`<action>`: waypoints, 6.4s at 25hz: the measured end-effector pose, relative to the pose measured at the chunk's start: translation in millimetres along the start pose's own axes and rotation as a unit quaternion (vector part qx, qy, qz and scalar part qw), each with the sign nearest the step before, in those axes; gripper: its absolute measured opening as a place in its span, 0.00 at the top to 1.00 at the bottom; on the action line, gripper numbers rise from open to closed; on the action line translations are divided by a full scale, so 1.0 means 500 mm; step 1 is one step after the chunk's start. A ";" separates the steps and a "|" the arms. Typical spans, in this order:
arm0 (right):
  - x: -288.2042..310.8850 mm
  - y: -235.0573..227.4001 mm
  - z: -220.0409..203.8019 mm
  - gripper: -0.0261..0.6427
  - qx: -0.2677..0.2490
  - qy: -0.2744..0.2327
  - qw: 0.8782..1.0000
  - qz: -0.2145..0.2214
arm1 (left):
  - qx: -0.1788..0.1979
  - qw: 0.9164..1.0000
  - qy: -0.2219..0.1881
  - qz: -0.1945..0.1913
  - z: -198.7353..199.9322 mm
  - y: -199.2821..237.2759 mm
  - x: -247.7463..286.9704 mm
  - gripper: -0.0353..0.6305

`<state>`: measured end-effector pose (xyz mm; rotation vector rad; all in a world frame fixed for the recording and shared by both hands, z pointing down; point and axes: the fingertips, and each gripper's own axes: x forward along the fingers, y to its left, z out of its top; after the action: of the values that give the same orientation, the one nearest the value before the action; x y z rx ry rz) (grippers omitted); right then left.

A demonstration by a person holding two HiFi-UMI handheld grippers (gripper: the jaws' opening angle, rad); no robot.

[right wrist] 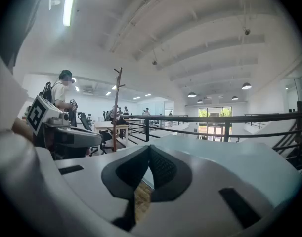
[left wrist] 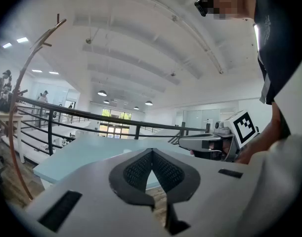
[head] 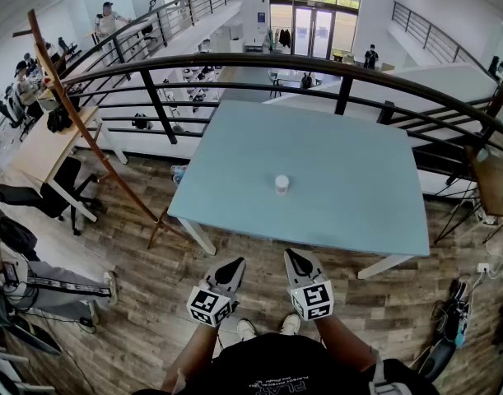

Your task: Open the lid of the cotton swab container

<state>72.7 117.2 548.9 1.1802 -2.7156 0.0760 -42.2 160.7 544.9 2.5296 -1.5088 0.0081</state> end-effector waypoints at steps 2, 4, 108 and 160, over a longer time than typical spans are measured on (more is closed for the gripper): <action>0.005 0.006 -0.001 0.93 -0.001 0.001 1.000 -0.001 | 0.000 1.000 -0.001 0.000 -0.002 0.006 -0.006 0.93; 0.005 0.015 -0.001 0.93 -0.002 0.004 1.000 -0.002 | -0.001 1.000 -0.002 0.000 -0.001 0.010 -0.016 0.93; 0.475 -0.272 0.039 0.93 -0.002 0.025 1.000 -0.007 | 0.020 0.999 0.027 -0.017 0.075 0.347 0.442 0.93; 0.546 -0.315 -0.091 0.93 0.050 0.107 0.989 -0.085 | -0.009 0.992 0.077 -0.096 0.003 0.465 0.565 0.93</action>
<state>11.5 -181.6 640.2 1.3429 -2.4408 0.2996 -109.5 -192.5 611.1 2.5826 -1.1995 0.1580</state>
